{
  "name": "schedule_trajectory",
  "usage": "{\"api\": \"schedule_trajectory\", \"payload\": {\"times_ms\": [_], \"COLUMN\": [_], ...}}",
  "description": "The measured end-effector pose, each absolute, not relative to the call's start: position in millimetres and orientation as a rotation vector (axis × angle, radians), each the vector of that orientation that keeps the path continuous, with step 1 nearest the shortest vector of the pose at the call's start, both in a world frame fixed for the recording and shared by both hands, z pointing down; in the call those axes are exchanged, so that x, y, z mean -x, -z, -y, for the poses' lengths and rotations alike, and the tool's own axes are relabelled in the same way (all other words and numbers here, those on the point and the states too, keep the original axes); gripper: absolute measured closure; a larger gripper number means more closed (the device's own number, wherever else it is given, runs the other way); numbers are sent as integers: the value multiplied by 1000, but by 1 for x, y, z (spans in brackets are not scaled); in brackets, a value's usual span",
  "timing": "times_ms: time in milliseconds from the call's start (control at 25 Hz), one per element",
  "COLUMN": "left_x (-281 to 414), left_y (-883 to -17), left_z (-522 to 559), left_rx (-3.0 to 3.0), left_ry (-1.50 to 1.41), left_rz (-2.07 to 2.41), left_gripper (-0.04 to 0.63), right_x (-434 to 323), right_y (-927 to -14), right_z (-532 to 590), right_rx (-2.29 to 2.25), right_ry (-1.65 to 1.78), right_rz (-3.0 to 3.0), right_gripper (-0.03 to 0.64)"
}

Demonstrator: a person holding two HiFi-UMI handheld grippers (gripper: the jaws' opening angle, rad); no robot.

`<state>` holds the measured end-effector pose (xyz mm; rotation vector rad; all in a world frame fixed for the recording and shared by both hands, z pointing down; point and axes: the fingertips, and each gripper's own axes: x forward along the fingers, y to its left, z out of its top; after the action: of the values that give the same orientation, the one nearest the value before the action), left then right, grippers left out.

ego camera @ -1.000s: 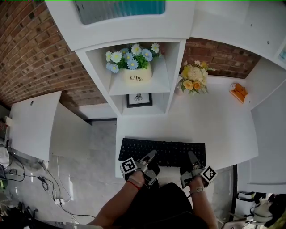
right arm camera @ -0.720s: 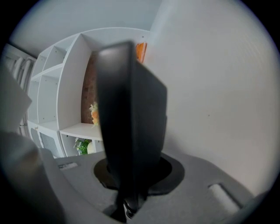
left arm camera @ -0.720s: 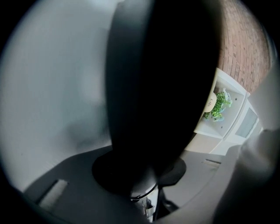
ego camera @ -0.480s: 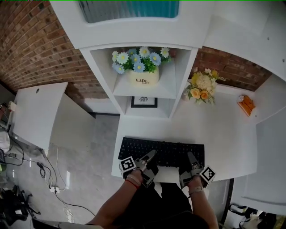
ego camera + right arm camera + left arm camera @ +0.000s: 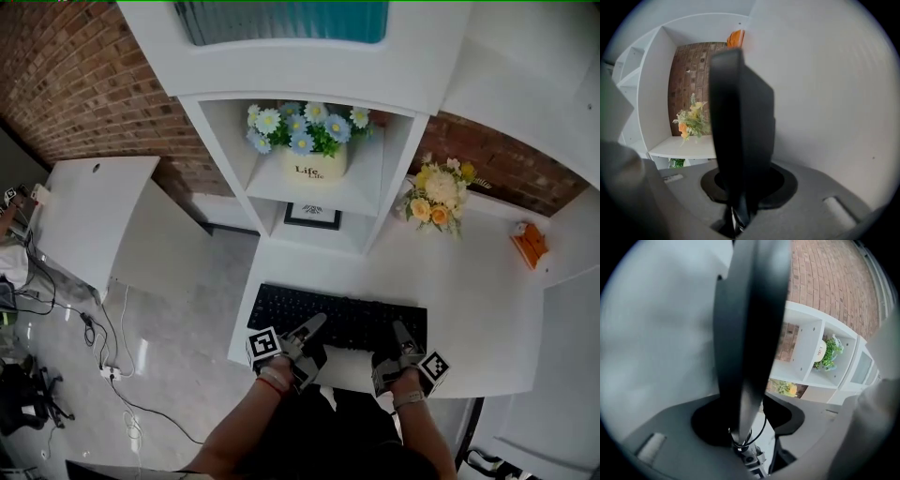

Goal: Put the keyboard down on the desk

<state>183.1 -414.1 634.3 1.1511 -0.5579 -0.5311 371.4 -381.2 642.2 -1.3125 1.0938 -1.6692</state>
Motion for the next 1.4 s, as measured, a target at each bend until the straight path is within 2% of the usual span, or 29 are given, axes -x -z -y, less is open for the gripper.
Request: {"api": "schedule_trajectory", "payload": {"times_ms": [600, 680, 840, 960, 1160, 1400], "left_x": [-166, -165, -165, -164, -165, -165], "left_y": [-619, -620, -624, -627, -625, -626], "left_z": [399, 395, 391, 390, 392, 392], "left_rx": [-1122, -1110, -1085, -1067, -1021, -1014], "left_ry": [634, 635, 631, 642, 673, 668], "left_rz": [604, 609, 630, 646, 656, 659], "left_gripper": [411, 431, 517, 524, 517, 517], "right_x": [-372, -371, -373, -373, -370, -353], "right_y": [-647, -646, -646, -645, -636, -628], "right_z": [388, 389, 390, 391, 393, 377], "right_rx": [1274, 1268, 1260, 1242, 1185, 1114], "right_ry": [1713, 1715, 1708, 1716, 1732, 1786], "right_rz": [-1110, -1118, -1142, -1145, -1191, -1278], "right_gripper": [548, 548, 543, 540, 481, 459]}}
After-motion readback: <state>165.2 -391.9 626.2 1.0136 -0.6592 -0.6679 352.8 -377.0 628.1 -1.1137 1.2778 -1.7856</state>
